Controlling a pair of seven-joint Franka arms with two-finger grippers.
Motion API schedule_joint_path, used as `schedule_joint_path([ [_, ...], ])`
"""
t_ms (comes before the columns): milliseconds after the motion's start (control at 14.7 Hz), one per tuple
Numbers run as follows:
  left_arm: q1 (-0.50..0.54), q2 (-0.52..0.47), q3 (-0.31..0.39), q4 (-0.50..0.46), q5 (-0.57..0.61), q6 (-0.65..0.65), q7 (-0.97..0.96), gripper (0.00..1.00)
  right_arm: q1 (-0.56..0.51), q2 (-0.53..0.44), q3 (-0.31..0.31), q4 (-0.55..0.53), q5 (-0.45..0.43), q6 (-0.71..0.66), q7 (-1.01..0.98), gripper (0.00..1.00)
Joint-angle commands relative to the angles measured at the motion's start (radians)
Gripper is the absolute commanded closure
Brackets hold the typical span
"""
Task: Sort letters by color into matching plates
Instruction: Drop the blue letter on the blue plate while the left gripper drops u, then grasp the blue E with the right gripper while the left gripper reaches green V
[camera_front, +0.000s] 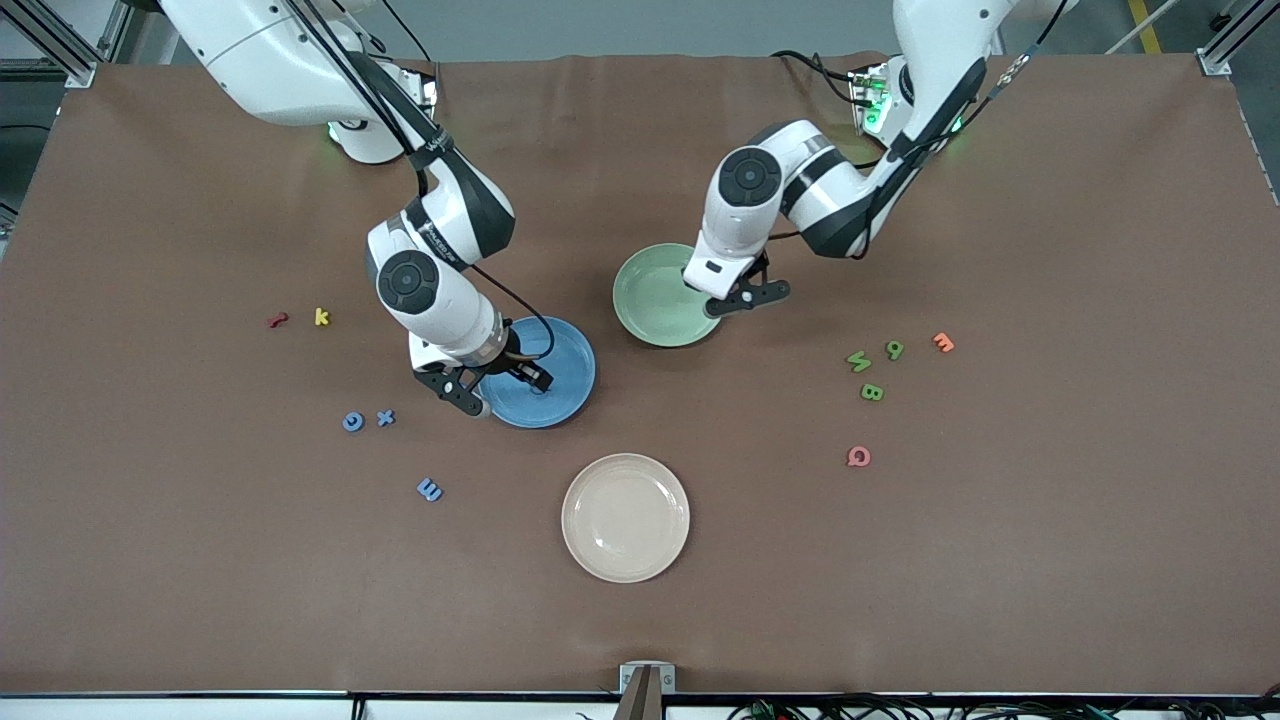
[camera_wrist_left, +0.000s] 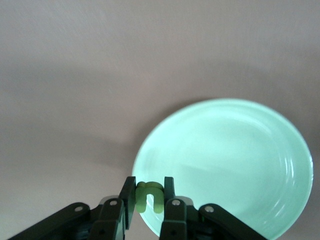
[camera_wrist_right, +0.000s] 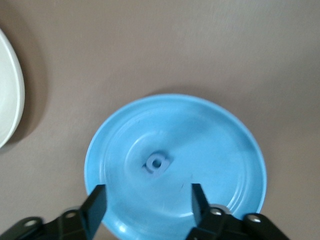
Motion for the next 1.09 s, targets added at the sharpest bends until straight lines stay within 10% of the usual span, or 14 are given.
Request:
schedule_joint_path([
  [0,-0.035,0.050,0.001,0.033,-0.007,-0.001,-0.023,0.80,-0.053,0.027,-0.022,0.043,-0.116,-0.017,-0.091,0.00],
  [340,-0.063,0.090,0.002,0.033,0.002,0.053,-0.045,0.77,-0.081,0.198,-0.089,0.323,-0.157,-0.158,-0.397,0.17],
  [408,-0.064,0.092,0.002,0.033,0.002,0.056,-0.043,0.68,-0.083,0.217,-0.110,0.352,-0.155,-0.161,-0.483,0.20],
  [612,-0.064,0.092,0.002,0.032,0.003,0.054,-0.040,0.02,-0.089,0.289,-0.128,0.425,-0.157,-0.159,-0.615,0.25],
  [1021,0.014,0.038,-0.001,0.026,0.005,0.044,-0.013,0.01,-0.076,0.377,-0.135,0.515,-0.160,-0.158,-0.801,0.21],
])
